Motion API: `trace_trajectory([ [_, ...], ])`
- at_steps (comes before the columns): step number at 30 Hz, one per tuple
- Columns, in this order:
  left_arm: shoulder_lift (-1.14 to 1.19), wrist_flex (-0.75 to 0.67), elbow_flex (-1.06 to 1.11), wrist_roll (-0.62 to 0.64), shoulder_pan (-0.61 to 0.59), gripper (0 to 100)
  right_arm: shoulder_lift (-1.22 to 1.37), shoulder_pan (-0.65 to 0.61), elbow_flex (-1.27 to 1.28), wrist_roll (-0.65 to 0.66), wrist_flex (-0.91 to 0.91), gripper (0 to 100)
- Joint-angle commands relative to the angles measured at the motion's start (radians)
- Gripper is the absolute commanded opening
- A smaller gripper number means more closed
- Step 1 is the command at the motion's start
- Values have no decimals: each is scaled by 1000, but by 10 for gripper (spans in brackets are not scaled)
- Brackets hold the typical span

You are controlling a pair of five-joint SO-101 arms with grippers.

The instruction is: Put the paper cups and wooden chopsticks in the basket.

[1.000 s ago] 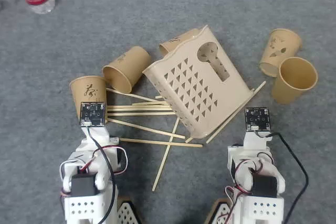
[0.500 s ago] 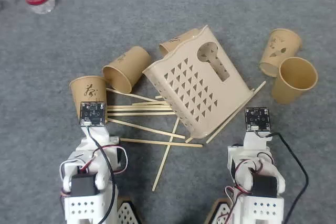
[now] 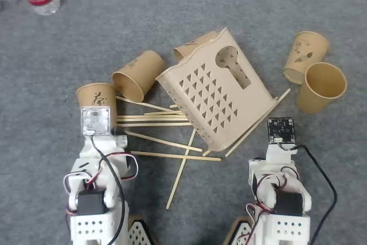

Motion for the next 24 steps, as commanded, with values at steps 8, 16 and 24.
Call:
trace_trajectory([
  [8, -18, 68, 1, -92, 6, 12, -10, -7, 18, 5, 5, 8],
  [16, -18, 71, 1, -92, 8, 12, -10, -7, 18, 5, 4, 9],
  [24, -17, 87, 1, -91, 9, 12, -12, -1, 18, 5, -22, 9],
])
